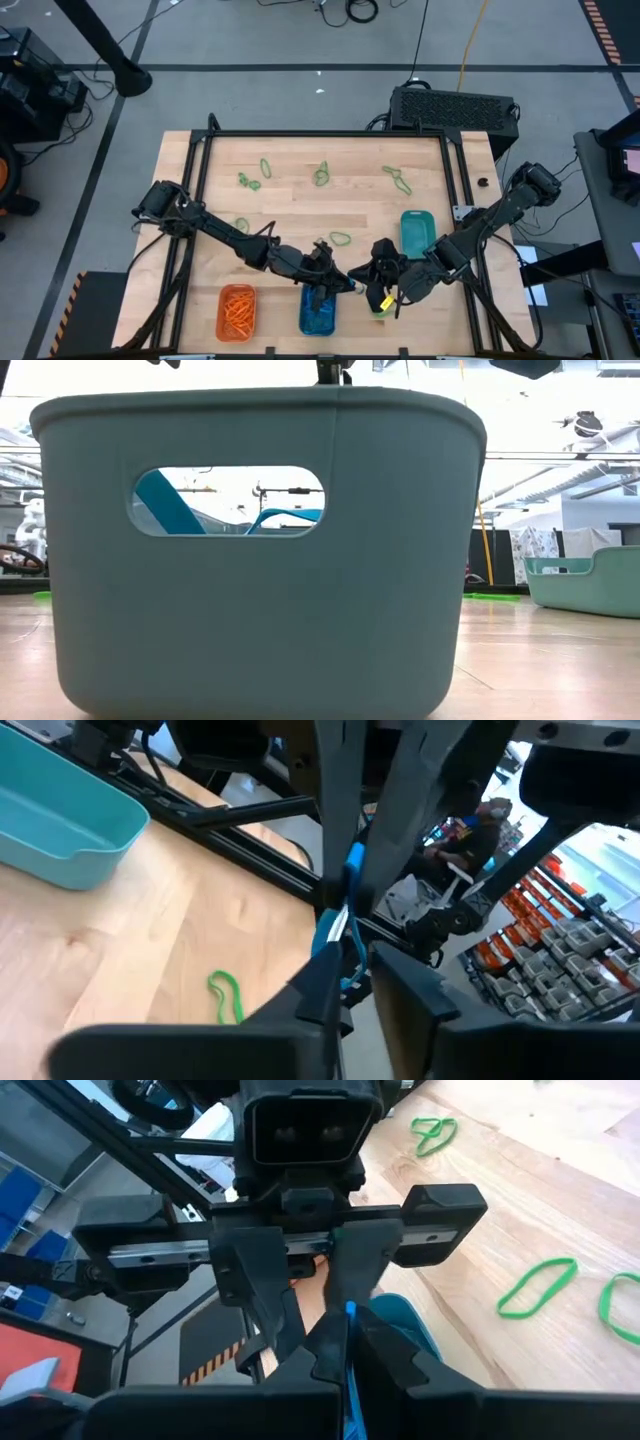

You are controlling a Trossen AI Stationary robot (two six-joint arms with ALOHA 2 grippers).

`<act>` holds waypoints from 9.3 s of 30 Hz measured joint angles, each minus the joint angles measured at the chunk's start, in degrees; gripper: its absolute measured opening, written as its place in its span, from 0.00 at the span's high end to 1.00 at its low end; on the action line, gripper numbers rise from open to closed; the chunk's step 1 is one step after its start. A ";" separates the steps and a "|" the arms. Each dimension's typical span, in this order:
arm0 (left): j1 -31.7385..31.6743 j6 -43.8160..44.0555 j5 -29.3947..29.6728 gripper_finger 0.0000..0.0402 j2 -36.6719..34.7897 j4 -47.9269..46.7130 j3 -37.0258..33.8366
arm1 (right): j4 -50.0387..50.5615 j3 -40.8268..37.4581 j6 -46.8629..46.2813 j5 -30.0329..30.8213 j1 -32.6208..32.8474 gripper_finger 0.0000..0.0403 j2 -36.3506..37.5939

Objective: Sort rubber bands into baskets
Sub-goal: Put the blue rubber band into the blue bin, then put the green rubber band into the green bin

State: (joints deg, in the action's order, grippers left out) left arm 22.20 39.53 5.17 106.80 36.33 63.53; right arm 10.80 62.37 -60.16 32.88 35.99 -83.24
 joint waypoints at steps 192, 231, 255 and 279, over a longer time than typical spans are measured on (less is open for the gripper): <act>-32.84 -5.09 -22.77 1.00 -36.56 -37.11 -14.84 | 0.27 0.04 20.65 -27.02 -30.23 0.63 6.43; -26.06 -7.47 -8.74 0.89 -27.07 -57.01 -14.86 | 13.38 0.02 41.16 -40.85 -23.50 0.63 -19.90; -23.28 -11.82 -4.75 0.68 -23.52 -63.75 -14.84 | 14.80 -0.37 36.63 -38.93 -22.16 0.99 -19.66; -22.97 -20.41 -2.47 0.68 -43.33 -46.97 -14.80 | 55.09 -9.95 18.99 -24.21 -22.40 1.00 15.91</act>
State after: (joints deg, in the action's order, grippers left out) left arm -0.78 19.11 2.70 63.48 -10.64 48.73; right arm 65.89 52.42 -41.17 8.67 13.59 -67.33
